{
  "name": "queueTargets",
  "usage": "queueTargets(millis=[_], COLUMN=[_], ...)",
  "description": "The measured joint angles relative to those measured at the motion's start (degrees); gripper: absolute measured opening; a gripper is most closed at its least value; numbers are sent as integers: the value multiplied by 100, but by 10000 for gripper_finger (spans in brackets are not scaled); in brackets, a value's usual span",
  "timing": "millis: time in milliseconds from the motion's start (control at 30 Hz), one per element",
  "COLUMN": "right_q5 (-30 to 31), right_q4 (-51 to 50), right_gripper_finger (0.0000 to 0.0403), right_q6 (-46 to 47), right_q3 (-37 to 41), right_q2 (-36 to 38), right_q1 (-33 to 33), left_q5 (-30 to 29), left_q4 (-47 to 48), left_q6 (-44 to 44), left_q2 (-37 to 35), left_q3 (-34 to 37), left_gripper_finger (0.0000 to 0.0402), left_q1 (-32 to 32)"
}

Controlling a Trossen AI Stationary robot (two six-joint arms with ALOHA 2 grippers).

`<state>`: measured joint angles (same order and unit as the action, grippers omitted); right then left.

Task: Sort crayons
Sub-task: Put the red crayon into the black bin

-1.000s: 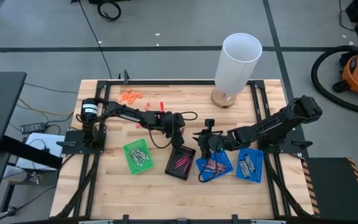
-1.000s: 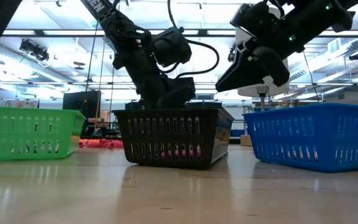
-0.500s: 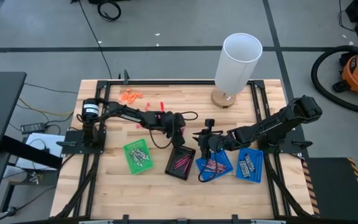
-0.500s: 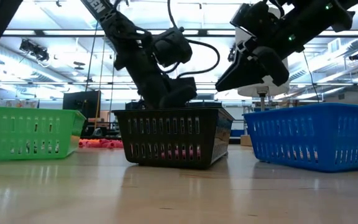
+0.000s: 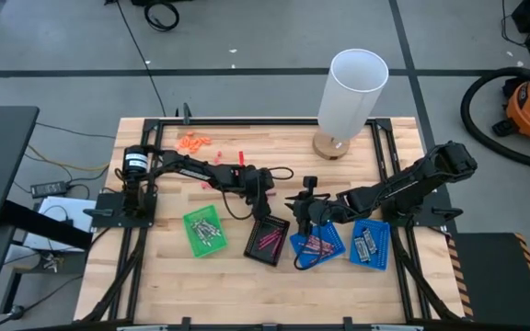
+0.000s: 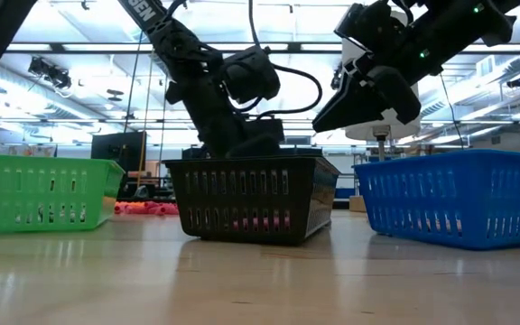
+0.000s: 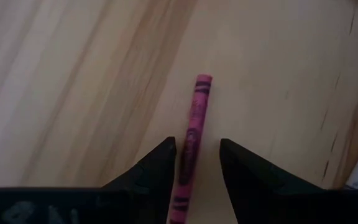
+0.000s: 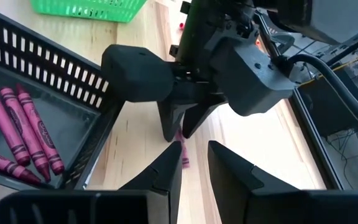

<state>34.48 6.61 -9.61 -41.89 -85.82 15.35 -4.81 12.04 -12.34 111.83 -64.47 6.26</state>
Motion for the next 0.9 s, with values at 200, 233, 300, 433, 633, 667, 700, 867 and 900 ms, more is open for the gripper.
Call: queueTargets(millis=[200, 233, 300, 433, 633, 667, 700, 867, 900], right_q5=[0, 0, 0, 0, 0, 0, 0, 0, -1], right_q4=[12, 15, 15, 17, 17, 17, 17, 17, 16], right_gripper_finger=[87, 87, 87, 87, 87, 87, 87, 87, 87], right_q6=[0, -1, 0, 0, -3, -3, -4, -7, -4], right_q3=[0, 0, 0, 0, 0, -2, 0, -2, -2], right_q2=[0, 0, 0, 0, 0, 0, 0, 0, 0], right_q1=[0, 0, 0, 0, 0, 0, 0, 0, 0], left_q5=[5, 5, 7, 92, 123, 122, 118, 108, 108], left_q4=[-2, -51, -92, -71, -103, -106, -108, -119, -117], left_q6=[556, 673, 923, 1003, 1002, 990, 971, 910, 908], left_q2=[-4, -4, 2, 45, 48, 50, 50, -25, -57], left_q3=[16, 20, 20, 20, 24, 24, 24, 28, 31], left_gripper_finger=[140, 138, 127, 83, 21, 18, 17, 16, 16], left_q1=[-11, -34, -52, -30, -24, -24, -24, -24, -24])
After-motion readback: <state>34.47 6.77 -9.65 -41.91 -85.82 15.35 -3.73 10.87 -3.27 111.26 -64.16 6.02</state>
